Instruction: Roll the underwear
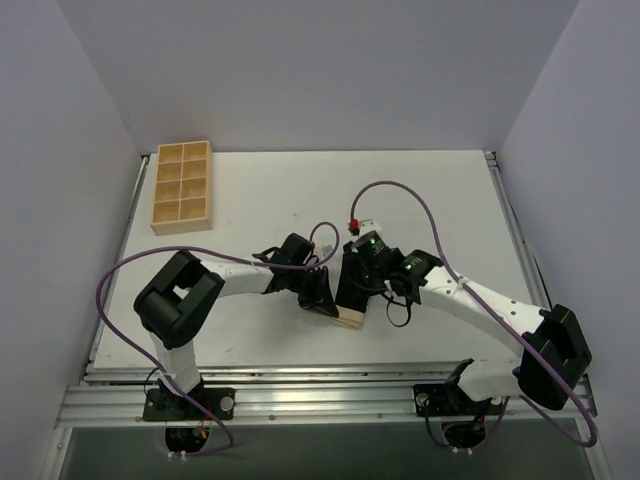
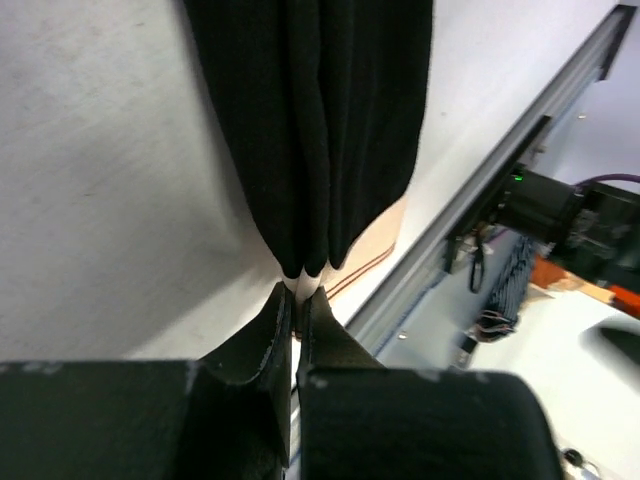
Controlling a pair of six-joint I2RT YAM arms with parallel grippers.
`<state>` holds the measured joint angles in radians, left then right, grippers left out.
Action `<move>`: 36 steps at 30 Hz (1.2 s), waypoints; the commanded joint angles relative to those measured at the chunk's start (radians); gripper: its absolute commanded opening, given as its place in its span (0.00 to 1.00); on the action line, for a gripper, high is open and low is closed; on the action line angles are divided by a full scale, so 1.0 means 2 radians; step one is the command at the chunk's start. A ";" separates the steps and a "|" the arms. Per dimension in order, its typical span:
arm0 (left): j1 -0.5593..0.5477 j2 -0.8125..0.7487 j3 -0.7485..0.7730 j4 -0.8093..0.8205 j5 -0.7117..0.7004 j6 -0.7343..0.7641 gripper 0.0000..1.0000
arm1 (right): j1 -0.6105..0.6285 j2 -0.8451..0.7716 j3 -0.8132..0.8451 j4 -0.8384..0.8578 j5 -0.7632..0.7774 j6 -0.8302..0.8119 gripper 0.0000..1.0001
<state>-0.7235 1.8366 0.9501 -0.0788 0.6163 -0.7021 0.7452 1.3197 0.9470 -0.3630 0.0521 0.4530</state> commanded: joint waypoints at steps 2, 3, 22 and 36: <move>0.018 -0.023 0.017 0.022 0.056 -0.070 0.02 | 0.051 -0.009 -0.023 0.052 0.062 -0.025 0.44; 0.022 -0.026 0.008 0.035 0.065 -0.103 0.02 | 0.068 -0.012 -0.027 0.059 0.067 -0.025 0.45; 0.099 -0.021 0.056 -0.063 0.155 -0.116 0.02 | 0.201 0.044 -0.014 0.105 0.222 -0.129 0.51; 0.141 -0.026 0.070 -0.142 0.194 -0.084 0.02 | 0.236 0.122 0.033 0.093 0.293 -0.249 0.53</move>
<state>-0.4561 1.7973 1.0428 -0.2966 0.9592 -0.9081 1.1904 1.5284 0.9745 -0.1455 0.5606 0.0360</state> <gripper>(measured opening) 0.054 0.525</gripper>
